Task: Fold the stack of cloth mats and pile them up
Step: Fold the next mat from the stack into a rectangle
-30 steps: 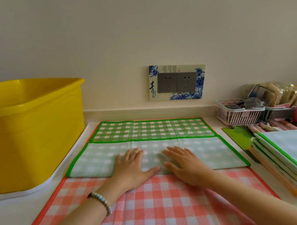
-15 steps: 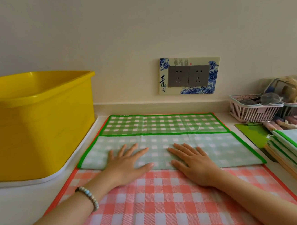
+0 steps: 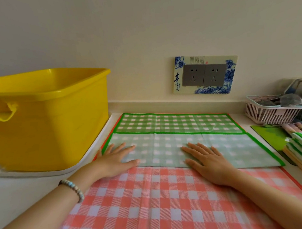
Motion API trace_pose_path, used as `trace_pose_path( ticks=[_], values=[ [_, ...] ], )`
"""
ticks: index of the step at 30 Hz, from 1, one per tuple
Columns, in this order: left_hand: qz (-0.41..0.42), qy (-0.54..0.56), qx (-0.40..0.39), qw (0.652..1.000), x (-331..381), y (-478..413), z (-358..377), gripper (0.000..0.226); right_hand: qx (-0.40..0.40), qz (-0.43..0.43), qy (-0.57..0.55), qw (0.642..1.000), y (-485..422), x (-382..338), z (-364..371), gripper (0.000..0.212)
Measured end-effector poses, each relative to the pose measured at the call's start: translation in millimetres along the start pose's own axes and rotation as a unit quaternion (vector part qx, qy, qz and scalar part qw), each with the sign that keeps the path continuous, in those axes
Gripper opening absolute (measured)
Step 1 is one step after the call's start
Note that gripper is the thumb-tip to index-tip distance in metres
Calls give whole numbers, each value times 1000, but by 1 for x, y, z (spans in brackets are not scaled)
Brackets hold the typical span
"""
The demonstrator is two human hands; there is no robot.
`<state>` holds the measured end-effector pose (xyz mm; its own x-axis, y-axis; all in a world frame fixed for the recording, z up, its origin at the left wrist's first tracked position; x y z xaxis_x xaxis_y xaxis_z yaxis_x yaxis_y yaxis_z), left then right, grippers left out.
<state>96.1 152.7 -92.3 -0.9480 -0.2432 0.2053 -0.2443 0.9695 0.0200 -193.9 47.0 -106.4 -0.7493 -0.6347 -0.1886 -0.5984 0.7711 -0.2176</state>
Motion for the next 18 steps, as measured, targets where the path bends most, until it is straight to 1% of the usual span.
trace_pose_path(
  ticks=[2, 5, 7, 10, 12, 16, 18],
  values=[
    [34, 8, 23, 999, 12, 0, -2, 72, 1, 1, -5, 1000, -1, 0, 0, 51],
    [135, 51, 48, 988, 39, 3, 1, 77, 6, 4, -17, 1000, -1, 1, -1, 51],
    [182, 62, 56, 980, 51, 3, 4, 70, 8, 4, -24, 1000, -1, 1, -2, 51],
    [203, 74, 73, 974, 56, -1, 4, 51, 10, 2, -32, 999, -1, 1, -2, 52],
    [210, 64, 88, 972, 56, -2, 1, 44, 13, 1, -39, 999, -1, 2, -2, 52],
    [244, 19, 121, 962, 56, 0, -4, 40, 15, -2, -51, 999, -1, 4, -3, 52],
    [262, -5, 125, 957, 57, 1, -4, 38, 6, -7, -56, 998, -1, 4, -4, 53]
  ],
)
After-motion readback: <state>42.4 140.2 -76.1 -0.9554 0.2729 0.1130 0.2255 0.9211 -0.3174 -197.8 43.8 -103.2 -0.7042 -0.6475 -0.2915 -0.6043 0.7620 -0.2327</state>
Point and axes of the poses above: each hand's wrist, its own y-axis away from the middle knuckle, its own z-axis out of the palm, x = y × z, the point moved 1 cm from there along -y, towards the middle knuckle, and after that the axes turned 11 degrees about x, right-handed, at the moved point
